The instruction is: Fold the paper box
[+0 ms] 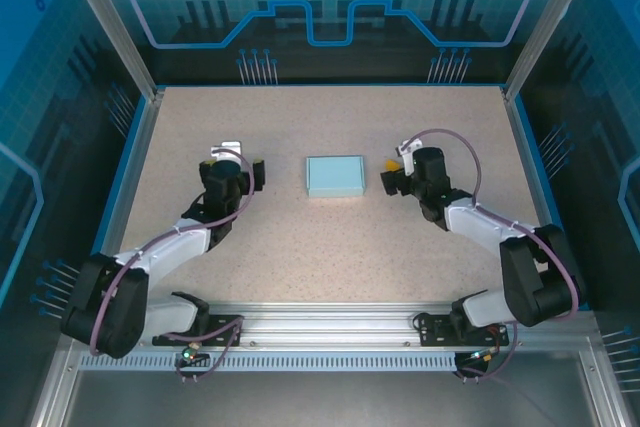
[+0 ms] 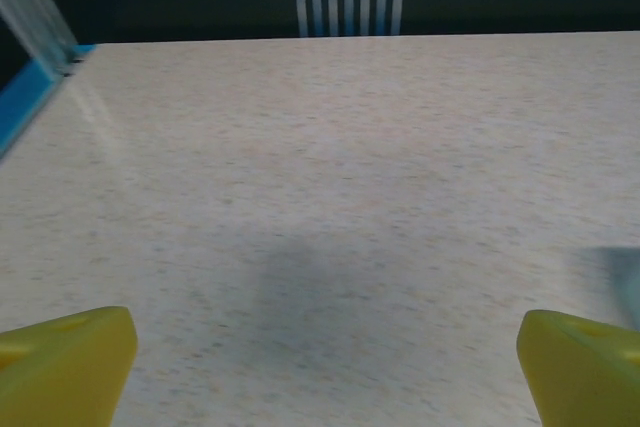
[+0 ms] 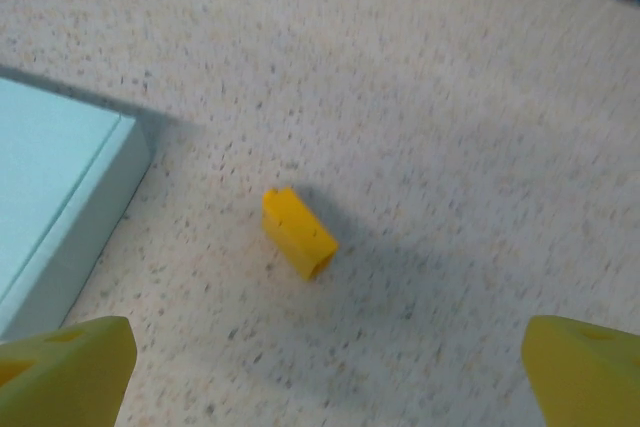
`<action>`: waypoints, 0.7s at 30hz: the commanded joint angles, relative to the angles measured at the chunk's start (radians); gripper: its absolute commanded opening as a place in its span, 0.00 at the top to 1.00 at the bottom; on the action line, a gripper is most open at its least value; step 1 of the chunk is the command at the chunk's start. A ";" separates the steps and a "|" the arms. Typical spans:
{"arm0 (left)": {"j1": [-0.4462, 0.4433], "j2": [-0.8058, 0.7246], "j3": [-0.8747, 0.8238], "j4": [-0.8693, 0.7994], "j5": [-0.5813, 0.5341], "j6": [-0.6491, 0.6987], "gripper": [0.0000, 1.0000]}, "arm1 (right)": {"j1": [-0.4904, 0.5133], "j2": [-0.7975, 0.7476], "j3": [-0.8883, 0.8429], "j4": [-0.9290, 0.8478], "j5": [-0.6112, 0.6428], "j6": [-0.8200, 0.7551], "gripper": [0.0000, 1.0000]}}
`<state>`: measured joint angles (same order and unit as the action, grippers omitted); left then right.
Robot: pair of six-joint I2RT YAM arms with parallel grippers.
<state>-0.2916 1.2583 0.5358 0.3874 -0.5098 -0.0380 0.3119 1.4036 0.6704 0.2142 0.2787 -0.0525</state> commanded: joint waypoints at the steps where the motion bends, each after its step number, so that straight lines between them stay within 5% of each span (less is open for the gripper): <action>1: 0.042 0.064 -0.050 0.172 -0.034 0.105 0.01 | -0.036 -0.018 -0.057 0.190 0.033 -0.116 0.00; 6: 0.070 0.202 -0.075 0.320 0.038 0.152 0.01 | -0.148 -0.015 -0.120 0.258 -0.108 -0.040 0.00; 10: 0.088 0.231 -0.096 0.408 0.108 0.182 0.01 | -0.190 0.024 -0.252 0.500 -0.188 -0.024 0.00; 16: 0.195 0.223 -0.156 0.483 0.279 0.097 0.01 | -0.219 0.098 -0.291 0.637 -0.238 -0.011 0.00; 19: 0.244 0.307 -0.197 0.652 0.393 0.087 0.01 | -0.230 0.094 -0.267 0.581 -0.241 0.006 0.00; 21: 0.248 0.277 -0.168 0.529 0.407 0.073 0.01 | -0.253 0.098 -0.245 0.543 -0.260 0.033 0.00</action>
<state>-0.0532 1.5318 0.3695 0.8783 -0.2222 0.0696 0.0906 1.4910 0.3916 0.7261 0.0536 -0.0601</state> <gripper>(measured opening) 0.989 0.999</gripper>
